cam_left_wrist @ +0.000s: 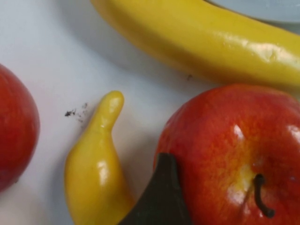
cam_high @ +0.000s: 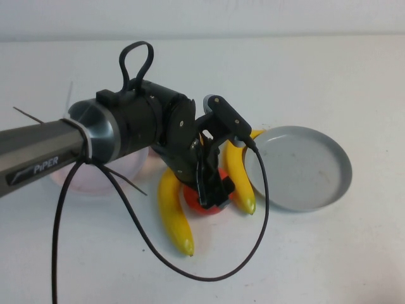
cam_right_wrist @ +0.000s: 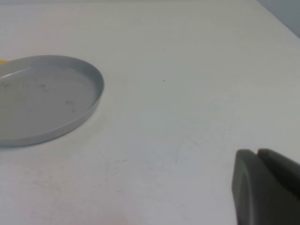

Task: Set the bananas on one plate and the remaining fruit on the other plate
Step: Put one type of fruit in the left plate

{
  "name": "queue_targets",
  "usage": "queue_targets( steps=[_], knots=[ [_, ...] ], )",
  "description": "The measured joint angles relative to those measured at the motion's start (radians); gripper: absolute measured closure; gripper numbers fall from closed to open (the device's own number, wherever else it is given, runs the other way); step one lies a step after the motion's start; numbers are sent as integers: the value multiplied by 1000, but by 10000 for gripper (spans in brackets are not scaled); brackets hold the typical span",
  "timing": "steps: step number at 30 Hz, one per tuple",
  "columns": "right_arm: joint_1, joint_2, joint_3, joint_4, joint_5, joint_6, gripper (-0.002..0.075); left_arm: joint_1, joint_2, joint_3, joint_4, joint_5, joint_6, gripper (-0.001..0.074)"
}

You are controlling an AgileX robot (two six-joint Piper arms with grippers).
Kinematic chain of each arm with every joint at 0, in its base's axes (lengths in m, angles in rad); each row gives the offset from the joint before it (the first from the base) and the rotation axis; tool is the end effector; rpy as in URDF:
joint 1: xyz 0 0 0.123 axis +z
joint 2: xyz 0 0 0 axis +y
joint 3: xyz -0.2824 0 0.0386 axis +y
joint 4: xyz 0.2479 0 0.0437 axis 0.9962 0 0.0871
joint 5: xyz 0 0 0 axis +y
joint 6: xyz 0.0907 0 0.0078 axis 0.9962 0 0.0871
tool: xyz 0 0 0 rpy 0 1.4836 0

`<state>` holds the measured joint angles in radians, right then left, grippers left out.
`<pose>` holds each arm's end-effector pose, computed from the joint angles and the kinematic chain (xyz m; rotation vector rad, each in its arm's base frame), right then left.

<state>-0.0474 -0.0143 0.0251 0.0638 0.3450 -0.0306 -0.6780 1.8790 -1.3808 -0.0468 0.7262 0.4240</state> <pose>0.0532 -0.0006 0.1744 0.0555 1.8379 0.0072 0.3092 -0.2526 0.2177 1.3880 2.3317 -0.1279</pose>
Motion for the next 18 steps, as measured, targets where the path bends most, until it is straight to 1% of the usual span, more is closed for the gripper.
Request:
queue_targets(
  steps=[5,8,10,13,15,18],
  knots=[
    [0,0,0,0,0,0,744,4,-24,0,21,18,0,160],
    [0,0,0,0,0,0,744,33,-86,-13,23,25,-1,160],
    [0,0,0,0,0,0,744,87,-127,-31,21,20,-13,160],
    [0,0,0,0,0,0,744,204,-156,-45,26,6,-45,160],
    [0,0,0,0,0,0,744,294,-146,-46,47,-10,-58,160],
    [0,0,0,0,0,0,744,399,-101,-46,62,-47,-74,160]
  ],
)
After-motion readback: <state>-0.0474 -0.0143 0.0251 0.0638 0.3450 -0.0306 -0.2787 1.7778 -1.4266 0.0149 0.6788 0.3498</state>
